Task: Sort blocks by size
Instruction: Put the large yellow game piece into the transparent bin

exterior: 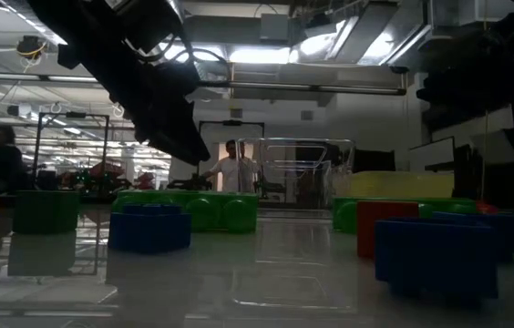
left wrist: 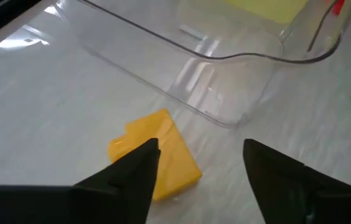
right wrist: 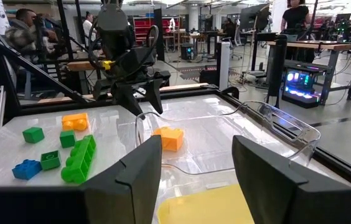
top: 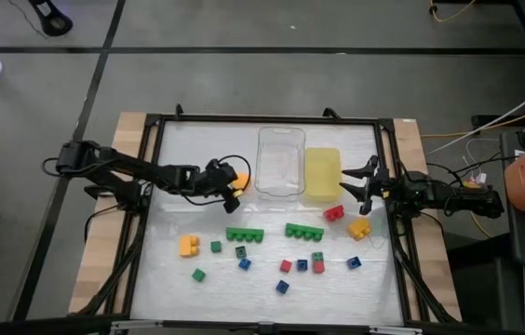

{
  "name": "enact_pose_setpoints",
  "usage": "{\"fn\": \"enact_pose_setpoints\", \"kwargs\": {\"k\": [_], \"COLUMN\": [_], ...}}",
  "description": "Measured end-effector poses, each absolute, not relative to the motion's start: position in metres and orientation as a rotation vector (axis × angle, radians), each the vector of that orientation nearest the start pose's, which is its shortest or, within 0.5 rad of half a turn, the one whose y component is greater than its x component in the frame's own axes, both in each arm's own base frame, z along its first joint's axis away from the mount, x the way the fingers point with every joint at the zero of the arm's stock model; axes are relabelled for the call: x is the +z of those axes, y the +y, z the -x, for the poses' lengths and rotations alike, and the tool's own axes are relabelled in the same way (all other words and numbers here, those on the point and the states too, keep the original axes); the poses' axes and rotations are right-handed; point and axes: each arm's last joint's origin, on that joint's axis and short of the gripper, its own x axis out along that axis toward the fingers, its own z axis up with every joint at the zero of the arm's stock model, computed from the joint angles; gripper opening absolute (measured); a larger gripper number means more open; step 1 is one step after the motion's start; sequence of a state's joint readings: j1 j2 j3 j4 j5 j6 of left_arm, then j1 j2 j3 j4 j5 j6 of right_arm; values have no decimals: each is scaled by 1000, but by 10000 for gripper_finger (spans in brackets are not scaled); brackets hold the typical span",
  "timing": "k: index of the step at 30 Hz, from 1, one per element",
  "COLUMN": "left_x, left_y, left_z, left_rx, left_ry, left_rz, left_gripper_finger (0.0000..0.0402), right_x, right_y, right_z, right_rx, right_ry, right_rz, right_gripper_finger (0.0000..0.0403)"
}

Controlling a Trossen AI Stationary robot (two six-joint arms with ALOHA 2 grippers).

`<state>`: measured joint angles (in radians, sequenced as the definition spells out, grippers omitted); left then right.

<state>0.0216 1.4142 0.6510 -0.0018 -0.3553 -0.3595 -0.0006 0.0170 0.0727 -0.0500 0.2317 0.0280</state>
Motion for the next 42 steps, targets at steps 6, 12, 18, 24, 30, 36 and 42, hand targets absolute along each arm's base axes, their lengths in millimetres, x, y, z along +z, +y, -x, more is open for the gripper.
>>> {"fn": "enact_pose_setpoints", "kwargs": {"k": [6, 12, 18, 24, 30, 36, 42], "left_x": [161, 144, 131, 123, 121, 121, 122], "left_y": [20, 29, 33, 33, 34, 34, 34], "left_z": [-267, -271, -278, -280, -280, -280, -280], "left_rx": [538, 586, 598, 611, 595, 584, 579], "left_ry": [729, 774, 780, 799, 823, 830, 831], "left_rz": [188, 183, 187, 173, 125, 108, 95], "left_gripper_finger": [266, 270, 270, 270, 259, 199, 156], "right_x": [182, 182, 182, 182, 182, 182, 182], "right_y": [-7, -7, -7, -7, -7, -7, -7], "right_z": [-93, -93, -93, -93, -93, -93, -93], "right_rx": [-232, -231, -228, -229, -230, -230, -233], "right_ry": [-6, -4, -4, -4, -4, -4, -5], "right_rz": [-27, -27, -27, -27, -27, -27, -27], "right_gripper_finger": [195, 195, 195, 195, 195, 195, 195]}}
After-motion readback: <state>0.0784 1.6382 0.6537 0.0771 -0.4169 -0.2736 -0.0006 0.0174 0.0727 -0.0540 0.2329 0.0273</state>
